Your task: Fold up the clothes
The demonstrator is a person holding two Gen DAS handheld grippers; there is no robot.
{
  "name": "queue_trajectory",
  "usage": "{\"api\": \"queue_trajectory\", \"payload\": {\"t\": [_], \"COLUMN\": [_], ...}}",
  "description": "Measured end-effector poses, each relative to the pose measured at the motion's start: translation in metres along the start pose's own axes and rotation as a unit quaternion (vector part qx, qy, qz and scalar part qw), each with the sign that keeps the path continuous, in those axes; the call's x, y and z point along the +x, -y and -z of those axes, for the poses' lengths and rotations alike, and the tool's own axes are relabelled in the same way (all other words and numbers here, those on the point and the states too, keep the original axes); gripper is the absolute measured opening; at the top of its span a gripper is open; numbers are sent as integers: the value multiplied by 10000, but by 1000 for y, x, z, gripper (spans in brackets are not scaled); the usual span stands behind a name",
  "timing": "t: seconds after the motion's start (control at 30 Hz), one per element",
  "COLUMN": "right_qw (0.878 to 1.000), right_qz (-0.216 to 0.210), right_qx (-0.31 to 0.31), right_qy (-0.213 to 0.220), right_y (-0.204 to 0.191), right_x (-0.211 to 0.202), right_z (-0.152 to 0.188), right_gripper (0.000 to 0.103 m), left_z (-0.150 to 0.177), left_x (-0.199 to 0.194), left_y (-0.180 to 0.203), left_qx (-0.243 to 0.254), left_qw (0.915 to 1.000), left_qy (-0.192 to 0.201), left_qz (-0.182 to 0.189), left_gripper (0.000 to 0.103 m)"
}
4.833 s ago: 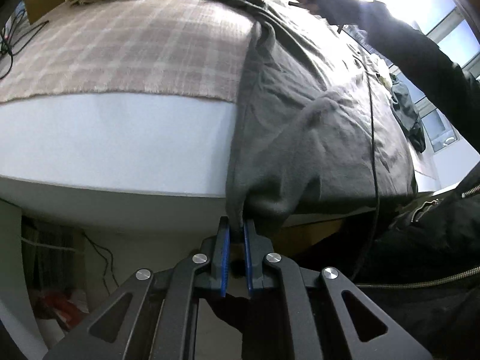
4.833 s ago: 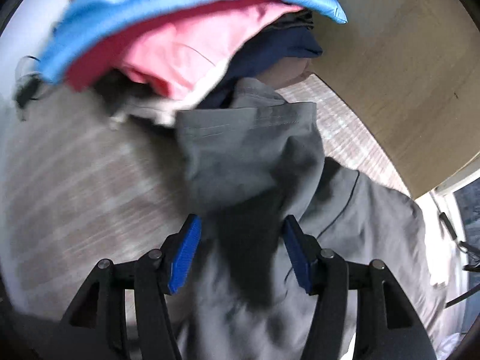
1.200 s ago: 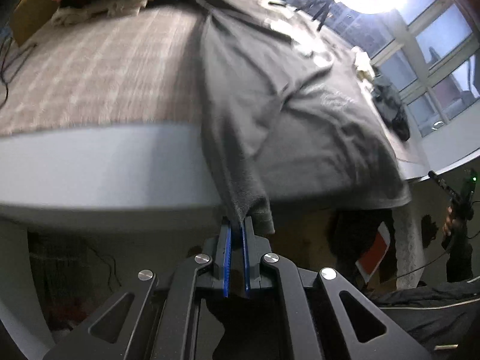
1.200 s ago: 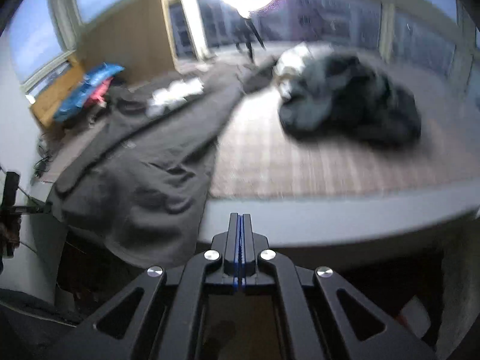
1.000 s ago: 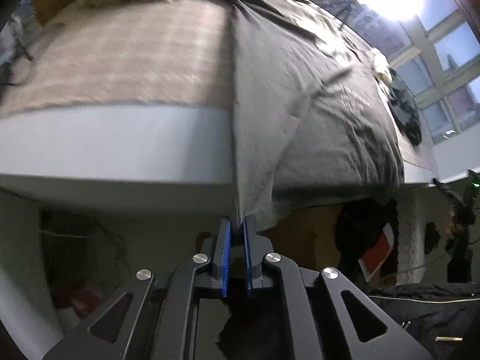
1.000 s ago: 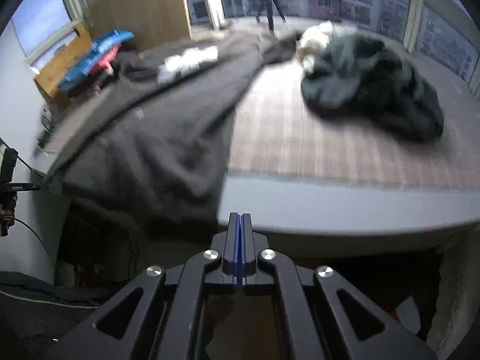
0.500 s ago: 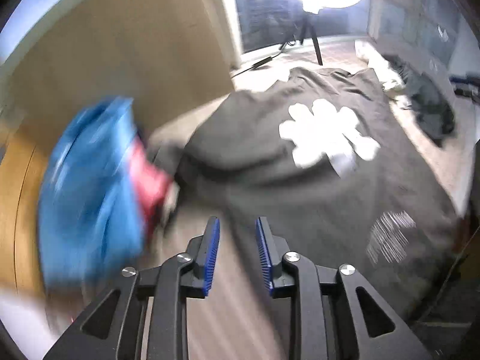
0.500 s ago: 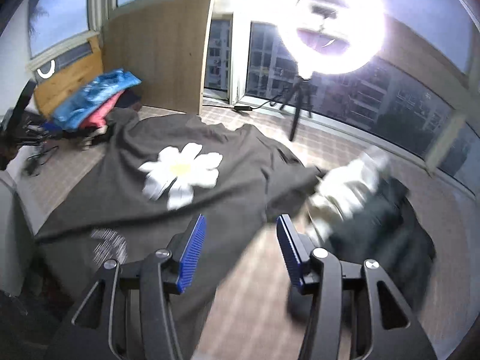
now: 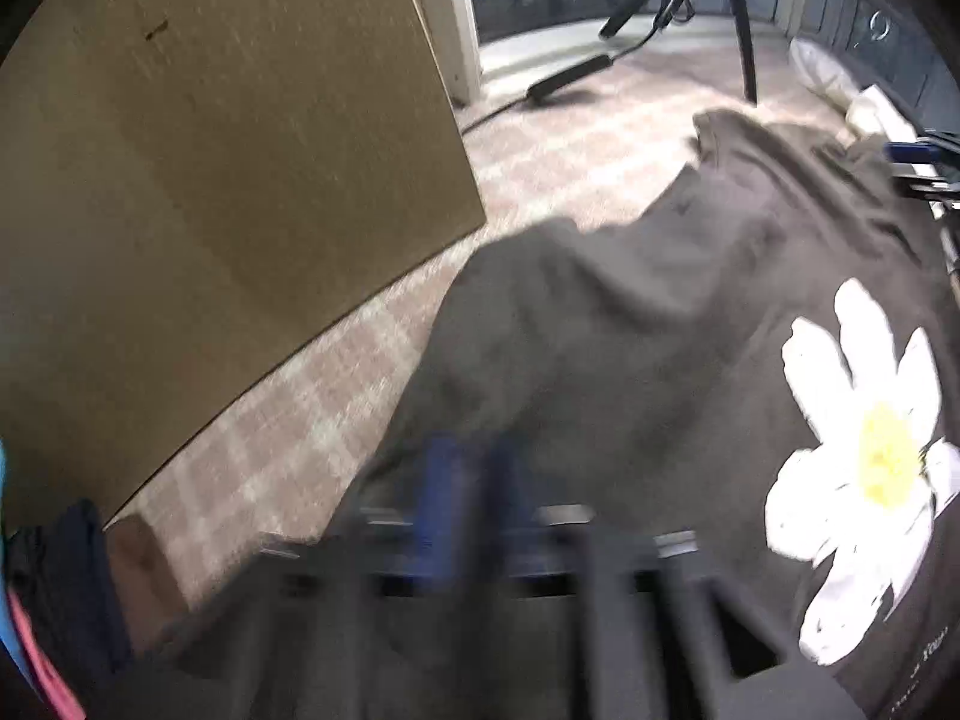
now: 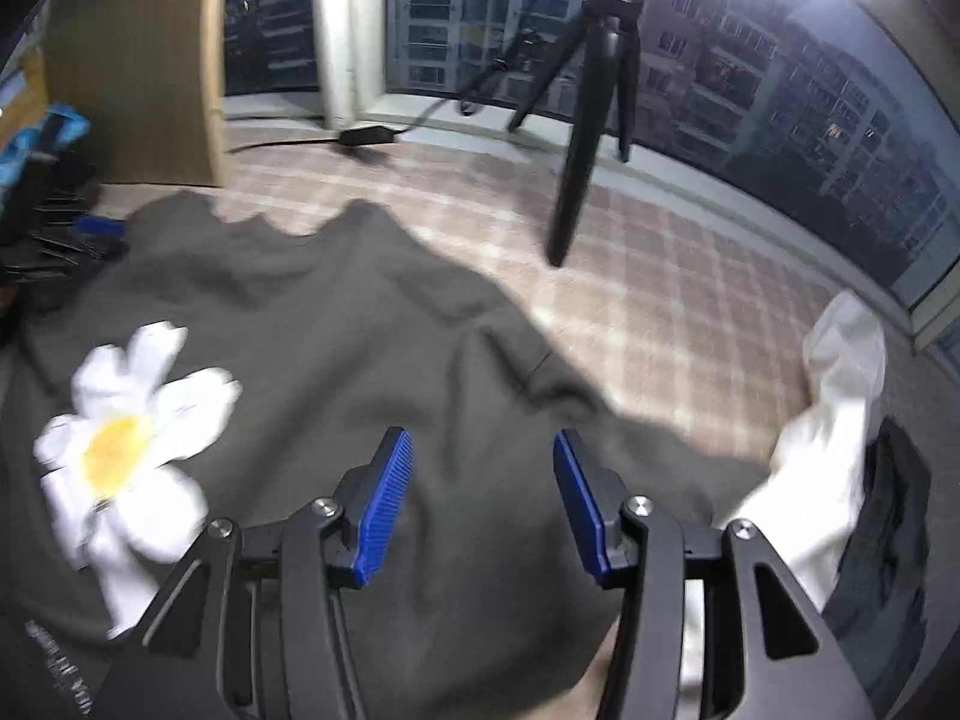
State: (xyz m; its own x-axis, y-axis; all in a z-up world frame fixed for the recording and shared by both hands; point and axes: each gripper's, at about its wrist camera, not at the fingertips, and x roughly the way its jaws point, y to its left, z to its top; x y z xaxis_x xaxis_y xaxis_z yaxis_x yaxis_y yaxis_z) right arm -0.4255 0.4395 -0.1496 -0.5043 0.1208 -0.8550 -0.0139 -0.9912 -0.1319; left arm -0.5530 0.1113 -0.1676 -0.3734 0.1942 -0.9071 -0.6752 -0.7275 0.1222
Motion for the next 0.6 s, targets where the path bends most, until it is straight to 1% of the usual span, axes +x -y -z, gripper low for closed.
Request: {"api": "queue_trajectory", "payload": {"t": [0.07, 0.1, 0.2, 0.23, 0.27, 0.3, 0.37, 0.43, 0.47, 0.5, 0.57, 0.6], "right_qw": [9999, 9998, 9996, 9997, 9998, 9998, 9997, 9996, 9996, 9996, 9995, 9994], "right_qz": [129, 149, 115, 69, 29, 14, -22, -55, -68, -91, -183, -223], "right_qx": [-1, 44, 216, 189, 156, 94, -19, -109, -110, -109, -101, -133], "right_qy": [-80, -120, -139, -142, -151, -189, -238, -261, -255, -247, -224, -236], "right_y": [8, 13, 28, 30, 32, 32, 31, 27, 27, 26, 25, 24], "right_x": [14, 20, 25, 25, 26, 28, 32, 35, 36, 37, 39, 40], "right_z": [-6, -8, -9, -10, -10, -12, -15, -18, -19, -20, -21, -21], "right_gripper": [51, 51, 51, 51, 52, 52, 52, 52, 52, 52, 52, 52], "left_z": [1, 2, 2, 3, 5, 6, 9, 6, 6, 3, -4, -5], "left_x": [-2, -5, -25, -31, -31, -31, -34, -35, -34, -30, -22, -15], "left_y": [-4, -6, -19, -30, -39, -45, -45, -33, -29, -27, -23, -23], "left_qx": [-209, -284, -433, -604, -749, -842, -838, -516, -378, -323, -222, -233], "left_qw": [9996, 9994, 9976, 9949, 9935, 9938, 9951, 9972, 9977, 9981, 9986, 9986], "left_qy": [110, 139, 445, 556, 538, 533, 478, 422, 360, 288, 142, 6], "left_qz": [-174, -139, -311, -581, -668, -488, 232, 335, 423, 435, 450, 469], "left_gripper": [0, 0, 0, 0, 0, 0, 1, 10, 25, 36, 37, 37]}}
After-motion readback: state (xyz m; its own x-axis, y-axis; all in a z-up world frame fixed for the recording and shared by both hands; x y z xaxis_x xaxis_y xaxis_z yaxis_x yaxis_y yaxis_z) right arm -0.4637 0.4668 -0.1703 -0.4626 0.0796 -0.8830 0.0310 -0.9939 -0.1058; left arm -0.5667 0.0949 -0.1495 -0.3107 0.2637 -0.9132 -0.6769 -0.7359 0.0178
